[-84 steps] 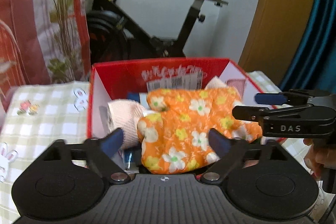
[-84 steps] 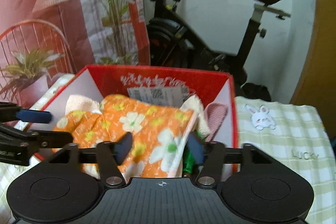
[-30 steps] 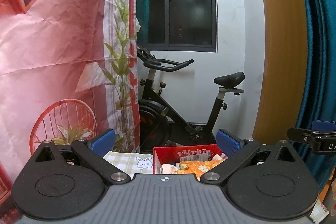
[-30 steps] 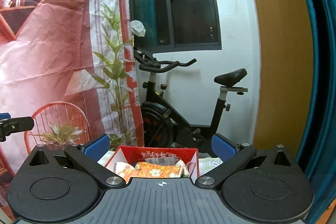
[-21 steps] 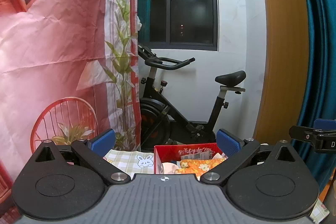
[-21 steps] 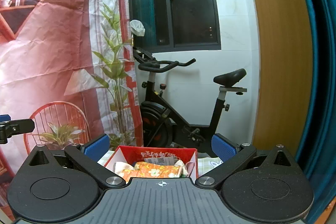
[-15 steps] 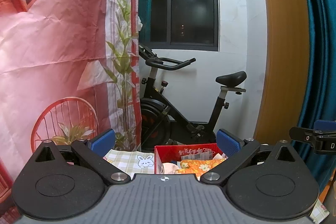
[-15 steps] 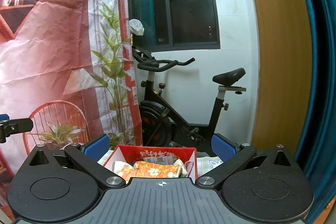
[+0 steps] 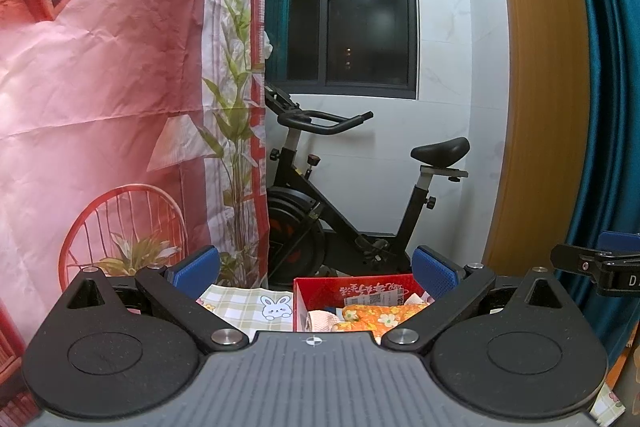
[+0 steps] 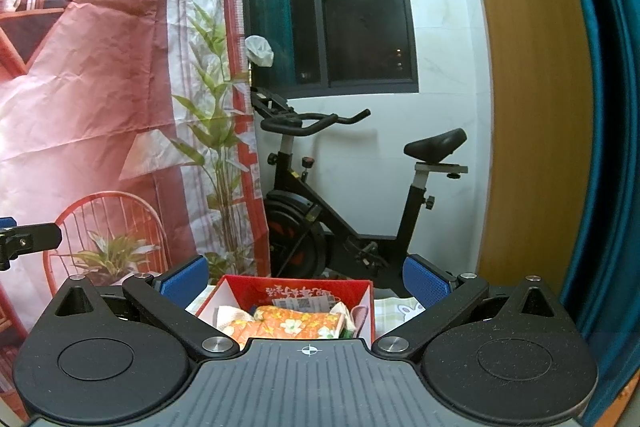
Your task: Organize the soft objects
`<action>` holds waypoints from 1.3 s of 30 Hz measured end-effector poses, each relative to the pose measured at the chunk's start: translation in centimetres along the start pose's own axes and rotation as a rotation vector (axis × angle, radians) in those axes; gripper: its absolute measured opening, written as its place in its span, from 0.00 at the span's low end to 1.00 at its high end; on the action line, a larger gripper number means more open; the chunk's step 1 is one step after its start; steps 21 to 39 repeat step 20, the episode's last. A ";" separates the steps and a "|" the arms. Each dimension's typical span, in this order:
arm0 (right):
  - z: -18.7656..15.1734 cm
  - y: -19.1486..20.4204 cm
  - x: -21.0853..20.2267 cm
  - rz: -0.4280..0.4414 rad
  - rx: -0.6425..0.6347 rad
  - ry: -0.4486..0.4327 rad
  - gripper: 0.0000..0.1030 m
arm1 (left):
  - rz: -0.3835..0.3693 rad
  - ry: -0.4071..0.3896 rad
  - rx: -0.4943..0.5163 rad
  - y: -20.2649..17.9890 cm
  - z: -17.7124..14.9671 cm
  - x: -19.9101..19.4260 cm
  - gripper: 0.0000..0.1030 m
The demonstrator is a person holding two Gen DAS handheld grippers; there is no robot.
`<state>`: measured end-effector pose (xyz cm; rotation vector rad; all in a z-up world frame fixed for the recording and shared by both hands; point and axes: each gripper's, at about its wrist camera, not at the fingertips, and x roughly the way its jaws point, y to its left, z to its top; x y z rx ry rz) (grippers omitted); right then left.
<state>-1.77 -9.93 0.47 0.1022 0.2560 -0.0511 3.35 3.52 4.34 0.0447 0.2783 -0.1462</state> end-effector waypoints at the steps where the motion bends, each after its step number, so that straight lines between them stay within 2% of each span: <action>1: 0.0 0.0 0.0 0.000 0.000 0.000 1.00 | 0.000 0.000 -0.001 0.0 0.0 0.0 1.00; 39: 0.0 0.0 0.0 0.000 -0.002 0.005 1.00 | 0.000 0.009 -0.012 0.1 0.0 0.1 1.00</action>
